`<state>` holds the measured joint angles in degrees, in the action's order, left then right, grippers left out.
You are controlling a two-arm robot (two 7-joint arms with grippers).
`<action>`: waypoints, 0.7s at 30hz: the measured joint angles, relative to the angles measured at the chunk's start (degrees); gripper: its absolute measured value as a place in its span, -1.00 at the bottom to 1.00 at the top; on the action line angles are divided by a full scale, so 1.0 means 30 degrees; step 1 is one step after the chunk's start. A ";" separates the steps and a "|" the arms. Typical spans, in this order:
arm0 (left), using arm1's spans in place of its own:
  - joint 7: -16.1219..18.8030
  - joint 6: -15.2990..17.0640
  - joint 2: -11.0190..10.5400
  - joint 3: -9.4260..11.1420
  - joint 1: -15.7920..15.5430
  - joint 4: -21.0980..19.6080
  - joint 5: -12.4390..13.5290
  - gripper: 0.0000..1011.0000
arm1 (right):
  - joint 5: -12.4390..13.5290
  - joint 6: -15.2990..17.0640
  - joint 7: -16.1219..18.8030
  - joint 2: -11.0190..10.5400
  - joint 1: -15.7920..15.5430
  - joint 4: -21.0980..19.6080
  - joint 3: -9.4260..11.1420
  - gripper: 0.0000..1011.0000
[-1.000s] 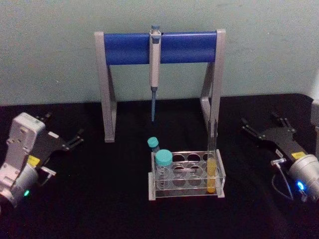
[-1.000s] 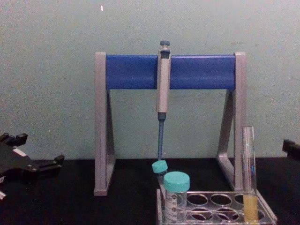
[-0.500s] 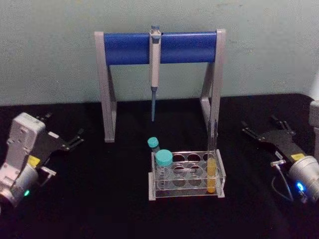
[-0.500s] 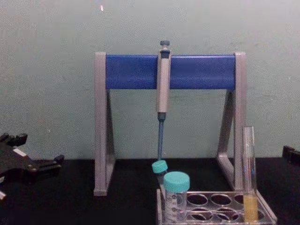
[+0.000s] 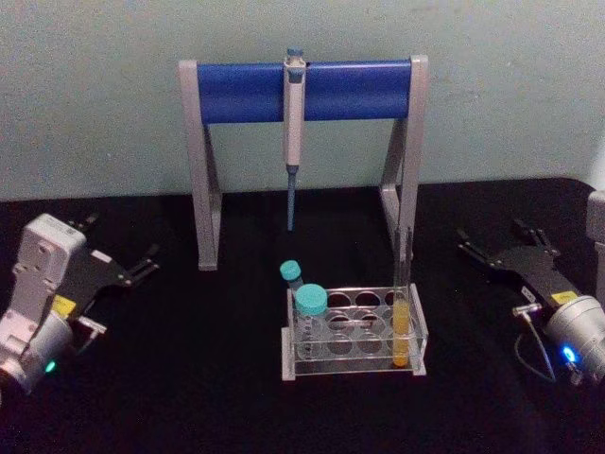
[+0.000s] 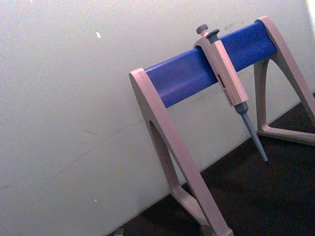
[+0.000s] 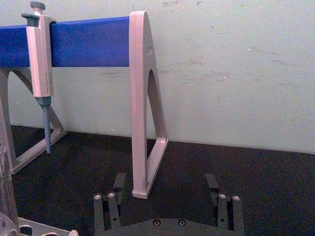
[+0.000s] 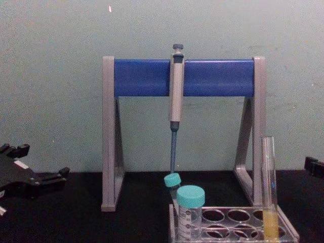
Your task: Pick up the test tube from the test tube rack, shake it, then place it back into the test tube rack.
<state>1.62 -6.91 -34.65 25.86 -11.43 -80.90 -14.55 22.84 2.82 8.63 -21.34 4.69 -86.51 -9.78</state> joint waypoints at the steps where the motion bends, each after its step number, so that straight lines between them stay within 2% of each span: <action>1: 0.0000 0.0000 0.0000 0.0000 0.0000 0.0000 -0.0001 0.98 | 0.0001 -0.0003 0.0001 -0.0003 0.0001 -0.0004 -0.0003 0.98; 21: 0.0000 -0.0001 0.0000 -0.0001 0.0000 0.0000 0.0001 0.98 | 0.0002 -0.0028 0.0001 -0.0010 0.0000 -0.0018 -0.0003 0.98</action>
<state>1.62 -6.91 -34.65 25.86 -11.43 -80.90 -14.55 22.84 2.74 8.63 -21.37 4.69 -86.56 -9.79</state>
